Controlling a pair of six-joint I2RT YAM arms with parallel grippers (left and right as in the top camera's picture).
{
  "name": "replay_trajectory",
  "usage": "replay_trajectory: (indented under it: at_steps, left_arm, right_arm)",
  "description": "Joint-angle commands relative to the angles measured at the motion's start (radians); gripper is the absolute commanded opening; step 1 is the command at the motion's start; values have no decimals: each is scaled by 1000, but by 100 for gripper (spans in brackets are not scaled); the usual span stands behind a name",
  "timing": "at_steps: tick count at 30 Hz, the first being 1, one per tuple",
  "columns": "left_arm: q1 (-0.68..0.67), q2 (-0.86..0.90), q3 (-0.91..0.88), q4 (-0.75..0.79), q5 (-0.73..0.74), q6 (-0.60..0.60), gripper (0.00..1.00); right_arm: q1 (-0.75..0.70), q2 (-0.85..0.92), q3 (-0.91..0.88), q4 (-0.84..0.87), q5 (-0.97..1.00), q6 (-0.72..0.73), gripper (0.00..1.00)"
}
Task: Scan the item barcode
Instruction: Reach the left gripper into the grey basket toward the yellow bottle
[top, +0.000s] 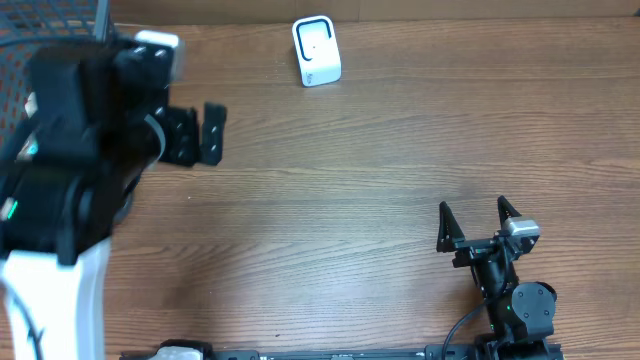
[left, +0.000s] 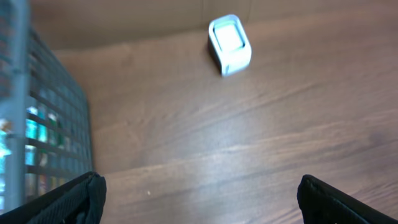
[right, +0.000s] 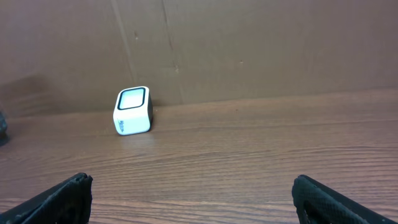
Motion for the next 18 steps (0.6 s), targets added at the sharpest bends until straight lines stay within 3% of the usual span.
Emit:
replay_trajectory:
  at_steps: [1,6,13,18]
  left_arm:
    - [-2,58,20,-9,11,19,100]
    - [-2,117,20,18,1,55,100]
    - [33,141,20,219,-308,45,99]
    - [144,141,20,253,-353,34,99]
  right_arm:
    - [7,-8,-11,6,5,-4,100]
    - [7,-8,-11,6,5,-4,100]
    - [7,-8,-11,6,5,-4,100]
    - [7,-8,-11,6,5,-4,100]
